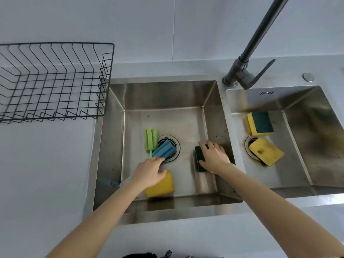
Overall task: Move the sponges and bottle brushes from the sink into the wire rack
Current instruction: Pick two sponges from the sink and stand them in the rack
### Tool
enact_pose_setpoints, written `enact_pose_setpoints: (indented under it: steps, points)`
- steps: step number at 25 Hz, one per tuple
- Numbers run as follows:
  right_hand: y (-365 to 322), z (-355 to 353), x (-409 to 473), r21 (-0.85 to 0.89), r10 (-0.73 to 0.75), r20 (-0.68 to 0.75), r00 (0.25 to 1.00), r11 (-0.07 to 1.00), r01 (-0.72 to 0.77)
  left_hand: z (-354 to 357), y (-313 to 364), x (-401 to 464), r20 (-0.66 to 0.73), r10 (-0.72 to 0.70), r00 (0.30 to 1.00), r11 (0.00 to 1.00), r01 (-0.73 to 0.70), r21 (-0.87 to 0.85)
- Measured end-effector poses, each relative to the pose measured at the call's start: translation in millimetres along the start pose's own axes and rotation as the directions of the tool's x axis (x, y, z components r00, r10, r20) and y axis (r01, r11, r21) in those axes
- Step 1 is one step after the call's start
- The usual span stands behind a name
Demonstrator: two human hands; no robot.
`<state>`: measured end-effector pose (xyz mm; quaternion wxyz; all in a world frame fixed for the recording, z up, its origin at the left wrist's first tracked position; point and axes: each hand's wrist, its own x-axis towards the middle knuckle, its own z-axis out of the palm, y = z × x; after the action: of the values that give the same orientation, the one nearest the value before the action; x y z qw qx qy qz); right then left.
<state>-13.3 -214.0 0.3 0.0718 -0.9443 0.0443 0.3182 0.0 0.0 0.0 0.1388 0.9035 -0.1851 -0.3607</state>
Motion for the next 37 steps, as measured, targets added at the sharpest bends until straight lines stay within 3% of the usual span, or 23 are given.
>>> enact_pose_setpoints:
  steps: [6,14,23,28,33,37]
  points:
    - [2.2,11.3,19.4,-0.111,-0.01,0.031,0.999,0.994,0.013,18.3,-2.5,18.4,0.114,-0.03,0.993,0.994,0.018,0.109]
    - [5.7,24.0,29.9,-0.183,0.029,0.036,0.999,0.983,-0.022,43.0,-9.7,23.1,0.167,-0.046,0.985,0.987,0.019,0.158]
    - [-1.4,31.1,17.9,-0.205,-0.037,-0.105,0.994,0.979,0.015,45.9,-13.0,19.7,0.089,-0.095,0.991,0.993,0.089,0.072]
    - [-3.1,31.2,10.9,-0.112,-0.001,-0.09,0.996,0.994,-0.01,45.1,-15.8,14.2,0.073,-0.092,0.993,0.993,0.086,0.08]
    - [-3.9,28.9,1.4,-0.093,0.04,0.003,0.999,0.995,-0.039,35.4,-25.9,10.7,0.049,-0.137,0.989,0.989,0.139,-0.047]
    - [-7.0,19.5,-6.5,-0.005,0.064,0.029,0.998,0.998,-0.064,27.5,-33.8,4.6,0.055,-0.177,0.983,0.94,0.186,-0.287]
